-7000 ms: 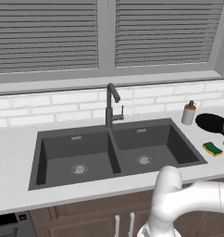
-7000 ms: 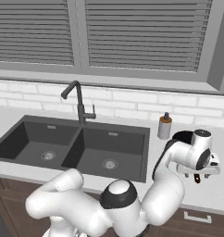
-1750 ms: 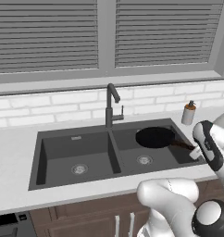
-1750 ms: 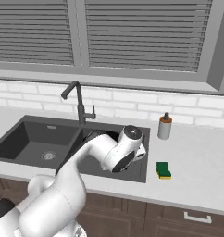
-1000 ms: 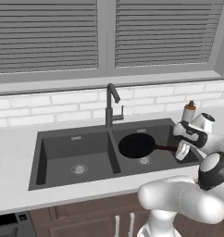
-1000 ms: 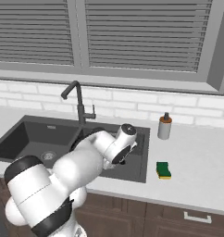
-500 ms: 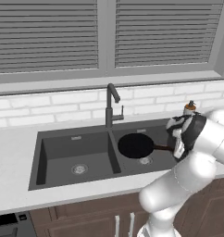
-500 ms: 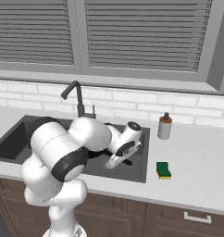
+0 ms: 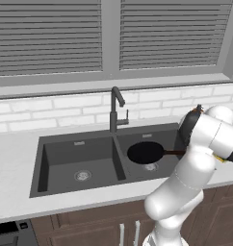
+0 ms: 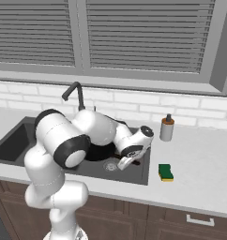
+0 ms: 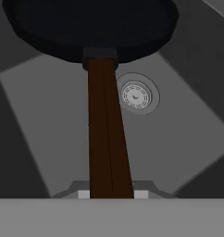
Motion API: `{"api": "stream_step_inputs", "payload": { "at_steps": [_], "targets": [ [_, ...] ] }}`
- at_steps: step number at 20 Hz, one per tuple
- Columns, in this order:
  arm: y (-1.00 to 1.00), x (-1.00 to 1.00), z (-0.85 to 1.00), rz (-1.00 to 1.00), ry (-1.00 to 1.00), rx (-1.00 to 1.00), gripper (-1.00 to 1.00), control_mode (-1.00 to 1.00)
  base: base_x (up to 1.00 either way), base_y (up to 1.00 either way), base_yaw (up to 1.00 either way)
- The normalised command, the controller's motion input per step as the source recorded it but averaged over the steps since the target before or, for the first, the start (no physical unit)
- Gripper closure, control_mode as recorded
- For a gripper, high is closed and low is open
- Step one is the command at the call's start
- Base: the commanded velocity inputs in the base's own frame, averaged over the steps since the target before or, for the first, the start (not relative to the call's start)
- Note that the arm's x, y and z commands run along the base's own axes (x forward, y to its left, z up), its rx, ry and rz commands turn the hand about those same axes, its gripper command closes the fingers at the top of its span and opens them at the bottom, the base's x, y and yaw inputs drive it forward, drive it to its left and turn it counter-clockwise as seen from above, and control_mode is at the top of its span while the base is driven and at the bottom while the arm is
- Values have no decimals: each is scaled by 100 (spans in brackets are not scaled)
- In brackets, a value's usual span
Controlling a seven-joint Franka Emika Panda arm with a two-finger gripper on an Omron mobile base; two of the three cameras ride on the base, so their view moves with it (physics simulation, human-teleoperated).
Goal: Pick the pan and sponge and place them into the sink. Then turn on the water.
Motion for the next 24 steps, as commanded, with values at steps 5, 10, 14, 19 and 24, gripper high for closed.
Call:
{"api": "stream_step_inputs", "payload": {
  "at_steps": [5, 10, 14, 19, 24],
  "targets": [
    [24, 9, -27, -18, -3, -1, 100, -100, 0, 0, 0],
    [23, 40, -40, -17, 4, -3, 100, -100, 0, 0, 0],
    [3, 38, -40, -5, 0, 0, 100, -100, 0, 0, 0],
    [20, 16, -41, 5, 4, 0, 100, -100, 0, 0, 0],
    [49, -26, -25, 22, 0, 2, 100, -100, 0, 0, 0]
  ]
}}
